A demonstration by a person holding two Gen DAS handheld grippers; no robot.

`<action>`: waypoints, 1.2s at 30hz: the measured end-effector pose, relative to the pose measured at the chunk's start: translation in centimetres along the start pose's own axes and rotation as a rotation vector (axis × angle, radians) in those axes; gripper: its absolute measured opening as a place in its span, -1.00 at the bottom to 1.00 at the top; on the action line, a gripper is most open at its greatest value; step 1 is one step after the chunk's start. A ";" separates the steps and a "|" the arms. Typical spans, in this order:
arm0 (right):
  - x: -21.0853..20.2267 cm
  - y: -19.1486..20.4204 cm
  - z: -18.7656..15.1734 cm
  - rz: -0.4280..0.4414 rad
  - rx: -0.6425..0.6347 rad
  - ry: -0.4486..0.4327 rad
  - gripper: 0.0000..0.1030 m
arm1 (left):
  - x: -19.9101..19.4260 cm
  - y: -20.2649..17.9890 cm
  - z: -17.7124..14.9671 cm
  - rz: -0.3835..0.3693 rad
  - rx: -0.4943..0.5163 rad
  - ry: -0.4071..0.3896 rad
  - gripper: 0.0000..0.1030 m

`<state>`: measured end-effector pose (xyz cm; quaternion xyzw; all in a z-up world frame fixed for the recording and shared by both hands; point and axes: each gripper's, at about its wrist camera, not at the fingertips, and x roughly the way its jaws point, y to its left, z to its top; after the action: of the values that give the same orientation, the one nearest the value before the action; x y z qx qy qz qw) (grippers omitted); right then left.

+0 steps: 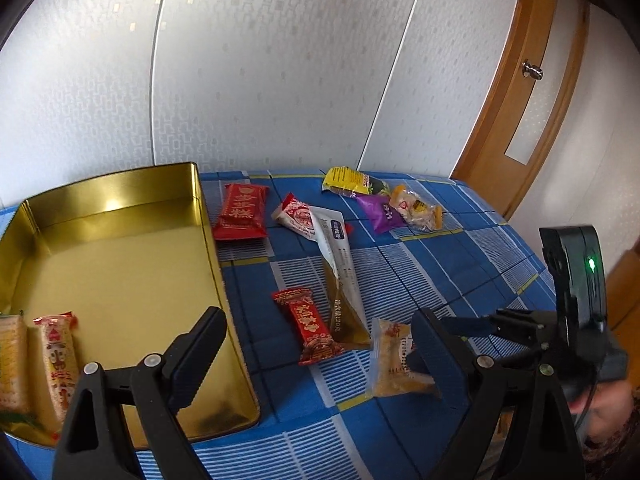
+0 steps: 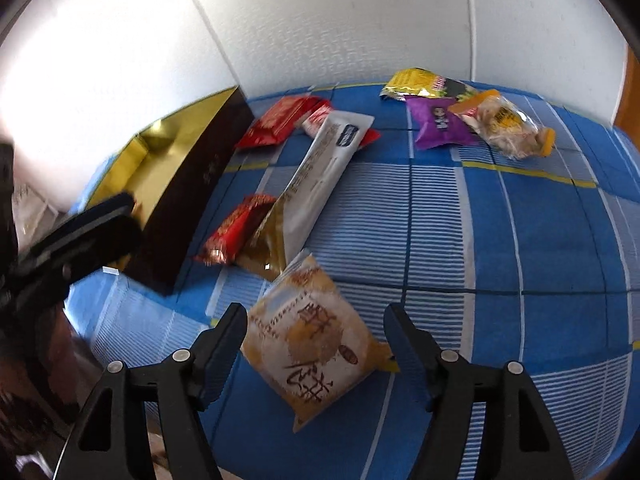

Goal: Organize snacks
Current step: 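Grasp the white stick pouch with the left tool while the right tool grasps the pastry bag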

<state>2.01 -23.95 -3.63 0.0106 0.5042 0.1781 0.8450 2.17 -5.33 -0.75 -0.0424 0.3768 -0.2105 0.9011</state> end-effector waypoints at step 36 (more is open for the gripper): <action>-1.0 -6.0 -0.3 -0.304 0.269 -0.045 0.18 | 7.1 -4.6 1.5 0.063 0.162 0.033 0.80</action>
<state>3.01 -29.94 -4.10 0.0514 0.5001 -0.0207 0.8642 6.06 -12.56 -3.33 0.0460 0.3747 -0.2126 0.9013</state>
